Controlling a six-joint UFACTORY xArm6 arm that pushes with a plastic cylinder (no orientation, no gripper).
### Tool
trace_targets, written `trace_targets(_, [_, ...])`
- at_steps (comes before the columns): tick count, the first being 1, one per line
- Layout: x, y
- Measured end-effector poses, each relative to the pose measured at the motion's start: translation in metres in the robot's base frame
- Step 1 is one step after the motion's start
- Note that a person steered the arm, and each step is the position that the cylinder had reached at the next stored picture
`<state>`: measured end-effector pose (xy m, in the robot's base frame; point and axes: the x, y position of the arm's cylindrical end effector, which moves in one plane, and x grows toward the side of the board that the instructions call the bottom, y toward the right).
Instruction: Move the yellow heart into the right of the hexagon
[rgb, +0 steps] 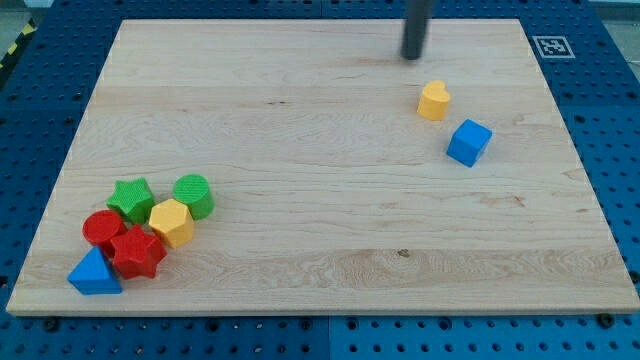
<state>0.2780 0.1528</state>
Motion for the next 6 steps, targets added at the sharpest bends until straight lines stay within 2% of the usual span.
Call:
trace_targets(2, [0.057,0.006])
trace_targets(6, [0.127,-0.032])
